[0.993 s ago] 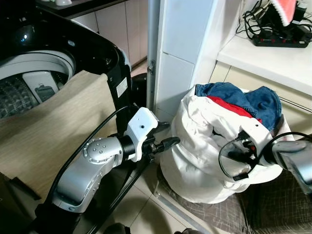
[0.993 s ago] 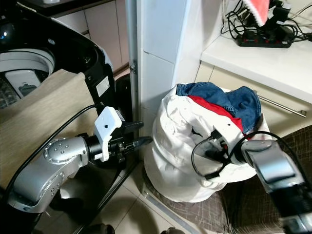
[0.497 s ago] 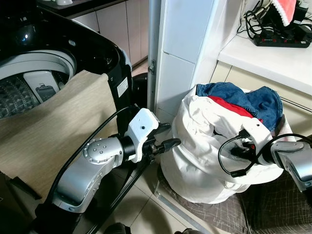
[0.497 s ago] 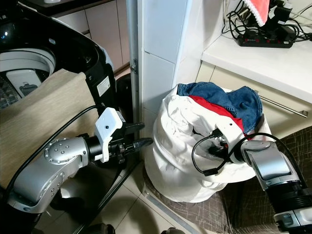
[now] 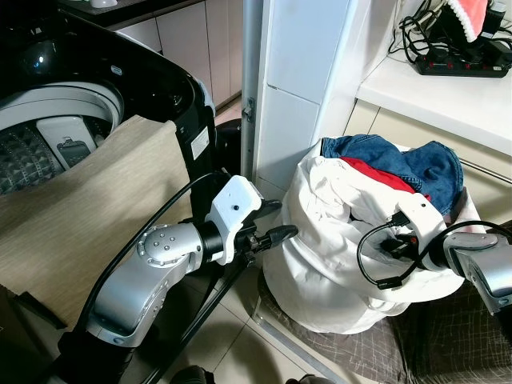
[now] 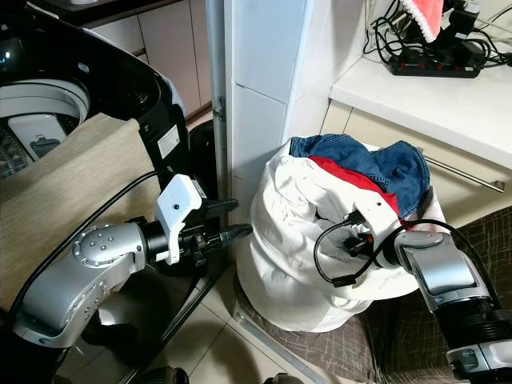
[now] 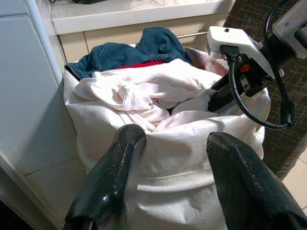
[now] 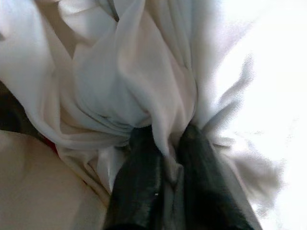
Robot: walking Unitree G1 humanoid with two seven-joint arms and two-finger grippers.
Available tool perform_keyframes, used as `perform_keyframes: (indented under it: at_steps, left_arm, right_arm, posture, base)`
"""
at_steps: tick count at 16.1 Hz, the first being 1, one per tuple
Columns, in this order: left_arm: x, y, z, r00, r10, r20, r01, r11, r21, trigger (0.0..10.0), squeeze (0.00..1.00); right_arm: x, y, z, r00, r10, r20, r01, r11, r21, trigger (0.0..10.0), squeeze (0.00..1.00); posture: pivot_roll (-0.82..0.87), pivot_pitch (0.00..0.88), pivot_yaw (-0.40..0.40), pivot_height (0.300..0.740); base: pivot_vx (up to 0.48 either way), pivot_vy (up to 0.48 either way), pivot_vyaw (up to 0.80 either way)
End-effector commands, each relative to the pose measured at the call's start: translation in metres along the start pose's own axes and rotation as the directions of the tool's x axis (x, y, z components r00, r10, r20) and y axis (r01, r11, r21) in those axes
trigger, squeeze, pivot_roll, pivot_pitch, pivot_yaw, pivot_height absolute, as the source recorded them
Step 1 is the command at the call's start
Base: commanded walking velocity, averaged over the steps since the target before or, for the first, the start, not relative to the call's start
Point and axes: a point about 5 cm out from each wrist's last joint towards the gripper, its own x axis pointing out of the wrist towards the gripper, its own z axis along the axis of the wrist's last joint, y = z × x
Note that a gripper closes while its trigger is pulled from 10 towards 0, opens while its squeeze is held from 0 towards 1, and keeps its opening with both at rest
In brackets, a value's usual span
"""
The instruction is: Clothes washing
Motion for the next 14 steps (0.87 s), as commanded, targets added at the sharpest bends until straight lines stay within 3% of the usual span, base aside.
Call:
perform_keyframes:
  at_steps: [1, 8, 10, 12, 14]
  left_arm:
    - [0.001, -0.003, 0.004, 1.000, -0.018, 0.003, 0.018, 1.000, 0.024, 10.0, 0.00]
    - [0.001, -0.003, 0.003, 1.000, -0.006, 0.003, 0.006, 0.999, 0.032, 10.0, 0.00]
    - [0.002, 0.002, 0.008, 0.999, 0.037, 0.031, -0.038, 0.999, 0.036, 10.0, 0.00]
    - [0.003, 0.014, 0.019, 0.986, 0.135, 0.101, -0.140, 0.989, 0.045, 10.0, 0.00]
    - [0.004, 0.026, 0.032, 0.960, 0.222, 0.171, -0.227, 0.974, 0.011, 10.0, 0.00]
  right_arm:
    - [-0.003, -0.006, 0.002, 1.000, -0.026, 0.015, 0.026, 1.000, 0.017, 0.0, 0.00]
    - [-0.015, -0.018, 0.012, 0.986, -0.050, 0.157, 0.021, 0.983, 0.181, 0.0, 0.00]
    - [-0.035, -0.026, 0.030, 0.960, -0.063, 0.272, 0.006, 0.979, 0.204, 0.0, 0.00]
    - [-0.065, -0.034, 0.064, 0.880, -0.063, 0.471, -0.055, 0.971, 0.232, 0.0, 0.00]
    - [-0.085, -0.034, 0.087, 0.805, -0.038, 0.592, -0.124, 0.965, 0.230, 0.0, 0.00]
  posture:
    - [-0.07, 0.066, -0.016, 0.740]
    - [-0.07, 0.069, -0.014, 0.740]
    - [-0.07, 0.069, -0.013, 0.740]
    - [-0.08, 0.065, -0.012, 0.740]
    - [-0.08, 0.062, -0.014, 0.740]
  base:
    - [0.000, 0.000, 0.00]
    - [0.000, 0.000, 0.00]
    - [0.000, 0.000, 0.00]
    - [0.000, 0.000, 0.00]
    - [0.000, 0.000, 0.00]
